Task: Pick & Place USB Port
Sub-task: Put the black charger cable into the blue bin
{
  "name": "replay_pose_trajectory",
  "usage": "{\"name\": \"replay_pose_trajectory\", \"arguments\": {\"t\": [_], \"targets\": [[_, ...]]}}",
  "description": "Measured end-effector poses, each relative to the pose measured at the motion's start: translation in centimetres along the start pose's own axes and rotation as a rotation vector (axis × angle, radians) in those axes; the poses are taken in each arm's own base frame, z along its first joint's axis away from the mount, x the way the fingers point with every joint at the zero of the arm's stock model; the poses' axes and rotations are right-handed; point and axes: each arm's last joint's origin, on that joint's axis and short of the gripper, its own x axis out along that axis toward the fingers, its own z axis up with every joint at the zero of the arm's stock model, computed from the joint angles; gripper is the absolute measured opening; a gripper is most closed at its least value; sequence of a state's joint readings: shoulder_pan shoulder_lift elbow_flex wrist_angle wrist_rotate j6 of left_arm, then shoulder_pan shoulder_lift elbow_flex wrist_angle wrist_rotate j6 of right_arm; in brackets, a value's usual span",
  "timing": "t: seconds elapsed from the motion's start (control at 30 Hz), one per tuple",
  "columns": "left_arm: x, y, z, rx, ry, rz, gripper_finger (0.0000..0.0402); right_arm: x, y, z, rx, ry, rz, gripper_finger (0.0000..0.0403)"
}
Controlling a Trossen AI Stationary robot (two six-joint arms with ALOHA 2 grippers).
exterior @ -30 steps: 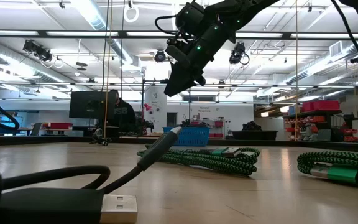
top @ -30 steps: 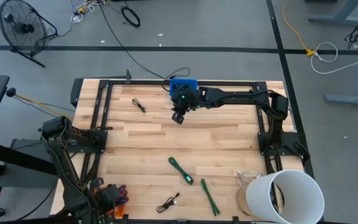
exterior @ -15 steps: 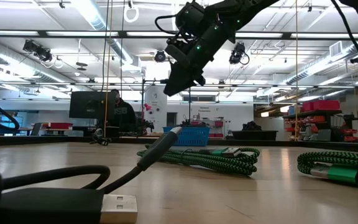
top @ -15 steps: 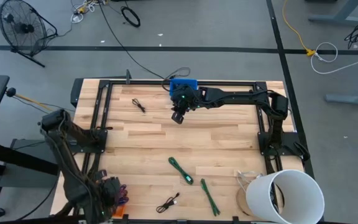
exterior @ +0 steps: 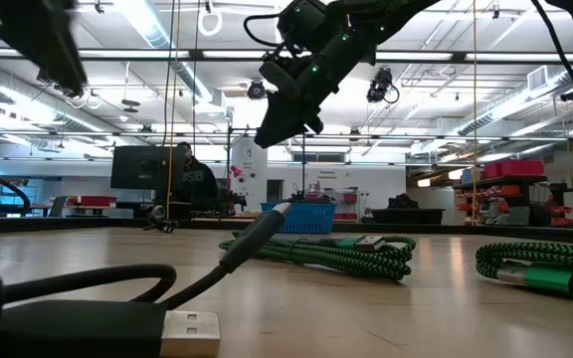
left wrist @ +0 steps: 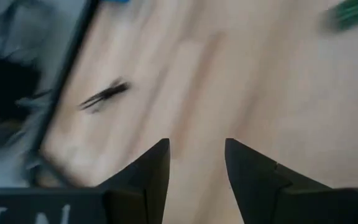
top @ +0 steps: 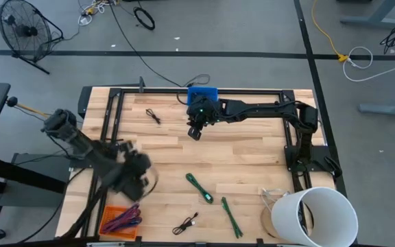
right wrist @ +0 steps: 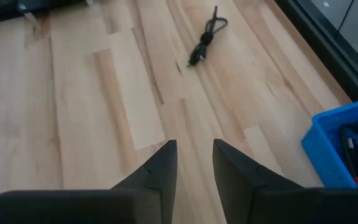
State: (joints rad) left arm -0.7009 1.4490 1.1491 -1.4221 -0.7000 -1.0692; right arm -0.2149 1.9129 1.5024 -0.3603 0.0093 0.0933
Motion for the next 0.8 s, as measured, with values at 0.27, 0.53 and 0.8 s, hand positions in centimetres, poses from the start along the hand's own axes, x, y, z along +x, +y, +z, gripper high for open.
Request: {"name": "replay_pose_trajectory", "arguments": {"t": [0.27, 0.53, 0.8], "targets": [[9.4, 6.2, 1.6, 0.107, 0.285, 0.131, 0.0158, -0.1, 2.4, -0.3, -0.059, 0.003, 0.042, 0.0104], [17.2, 11.4, 2.4, 0.261, 0.266, -0.018, 0.0158, -0.1, 2.7, -0.7, -0.067, 0.042, 0.042, 0.0104], [20.0, 16.5, 2.3, 0.325, 0.28, -0.083, 0.0158, -1.0, 2.4, -1.2, -0.072, 0.108, -0.007, 0.0104]]}}
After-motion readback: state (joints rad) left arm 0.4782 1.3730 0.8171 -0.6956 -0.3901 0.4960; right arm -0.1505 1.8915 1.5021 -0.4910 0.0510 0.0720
